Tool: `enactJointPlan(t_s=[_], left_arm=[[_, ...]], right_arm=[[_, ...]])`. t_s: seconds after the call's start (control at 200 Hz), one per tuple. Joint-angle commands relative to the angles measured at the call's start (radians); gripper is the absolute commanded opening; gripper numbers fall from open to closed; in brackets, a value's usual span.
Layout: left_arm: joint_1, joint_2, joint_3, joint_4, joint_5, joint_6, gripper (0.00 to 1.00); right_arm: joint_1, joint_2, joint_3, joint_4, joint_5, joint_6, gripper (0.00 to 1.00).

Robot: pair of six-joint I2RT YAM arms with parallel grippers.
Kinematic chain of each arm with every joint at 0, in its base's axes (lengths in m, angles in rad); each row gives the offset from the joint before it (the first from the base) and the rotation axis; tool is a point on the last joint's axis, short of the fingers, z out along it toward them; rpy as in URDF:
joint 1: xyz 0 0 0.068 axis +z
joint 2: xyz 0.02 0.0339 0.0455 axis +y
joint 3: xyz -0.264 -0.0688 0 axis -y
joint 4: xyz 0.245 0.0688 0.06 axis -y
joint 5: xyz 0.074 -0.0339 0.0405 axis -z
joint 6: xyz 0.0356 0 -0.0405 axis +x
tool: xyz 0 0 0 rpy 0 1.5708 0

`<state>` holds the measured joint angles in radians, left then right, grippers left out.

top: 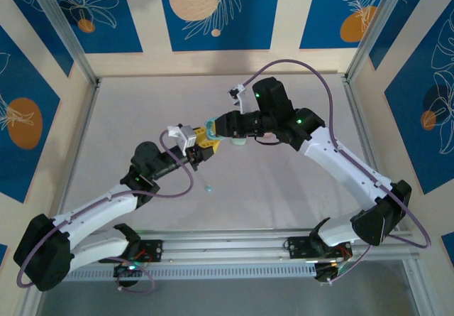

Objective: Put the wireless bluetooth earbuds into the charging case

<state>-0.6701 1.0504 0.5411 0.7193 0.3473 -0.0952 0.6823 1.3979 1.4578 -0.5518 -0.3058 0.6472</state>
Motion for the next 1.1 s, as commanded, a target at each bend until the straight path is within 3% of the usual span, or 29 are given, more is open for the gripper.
enactJointPlan(t_s=[0.0,0.3,0.455,0.59,0.85,1.015,1.096], left_arm=[[-0.013,-0.012,0.022,0.065,0.013,0.02,0.25],[-0.013,-0.012,0.022,0.069,0.018,0.018,0.25],[-0.013,-0.013,0.019,0.069,0.013,0.018,0.25],[-0.012,-0.016,0.015,0.07,0.006,0.018,0.25],[-0.013,-0.043,0.004,0.032,-0.066,0.034,0.25],[-0.012,-0.098,-0.006,-0.026,-0.153,0.058,0.25],[-0.012,-0.135,-0.009,-0.055,-0.19,0.072,0.25]], right_arm=[[-0.003,0.01,0.031,-0.039,-0.043,-0.012,0.27],[-0.003,0.006,0.034,-0.046,-0.037,-0.034,0.29],[-0.003,-0.007,0.041,-0.053,-0.026,-0.049,0.36],[-0.004,-0.05,0.02,-0.028,-0.001,-0.052,0.44],[-0.013,-0.188,-0.045,0.012,0.058,-0.1,0.48],[-0.105,-0.312,-0.2,-0.015,0.284,-0.014,0.45],[-0.208,-0.315,-0.268,-0.07,0.254,0.047,0.41]])
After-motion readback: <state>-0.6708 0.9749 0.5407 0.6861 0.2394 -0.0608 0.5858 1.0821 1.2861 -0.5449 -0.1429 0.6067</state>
